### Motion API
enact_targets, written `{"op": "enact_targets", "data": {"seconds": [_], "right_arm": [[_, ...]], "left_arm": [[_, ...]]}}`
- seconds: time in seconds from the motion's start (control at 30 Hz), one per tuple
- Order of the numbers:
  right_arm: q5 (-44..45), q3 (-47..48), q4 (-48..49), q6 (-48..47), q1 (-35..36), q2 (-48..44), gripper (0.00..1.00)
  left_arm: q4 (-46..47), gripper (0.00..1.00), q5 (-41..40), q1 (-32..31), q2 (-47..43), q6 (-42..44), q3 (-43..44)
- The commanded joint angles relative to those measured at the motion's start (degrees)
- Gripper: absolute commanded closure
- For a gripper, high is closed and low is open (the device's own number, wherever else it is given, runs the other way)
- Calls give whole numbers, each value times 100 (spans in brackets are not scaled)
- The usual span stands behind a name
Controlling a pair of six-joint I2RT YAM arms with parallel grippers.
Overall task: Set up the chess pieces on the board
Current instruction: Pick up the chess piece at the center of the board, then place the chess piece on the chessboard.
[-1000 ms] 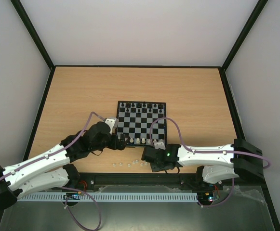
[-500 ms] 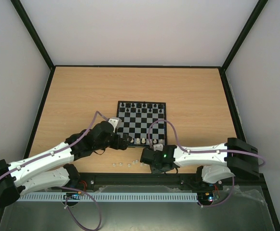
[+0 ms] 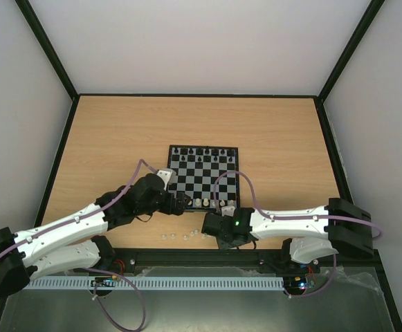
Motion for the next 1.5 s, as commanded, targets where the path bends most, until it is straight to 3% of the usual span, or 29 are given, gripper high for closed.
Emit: {"op": "enact_targets", "data": {"seconds": [0.0, 0.27, 0.63, 1.0, 1.47], "right_arm": [[403, 547, -1027, 137, -3, -246, 98], [622, 1449, -1696, -982, -1443, -787, 98], [57, 2245, -1037, -2863, -3314, 564, 99], [-209, 2341, -550, -3387, -3721, 1561, 99], [-331, 2048, -338, -3466, -3748, 1783, 98]], "left_arm": [[-56, 1, 32, -25, 36, 86, 87], [-216, 1, 51, 130, 236, 350, 581], [-129, 1, 265, 509, 366, 494, 637], [-138, 1, 256, 617, 391, 435, 671], [-105, 1, 235, 630, 361, 364, 506]]}}
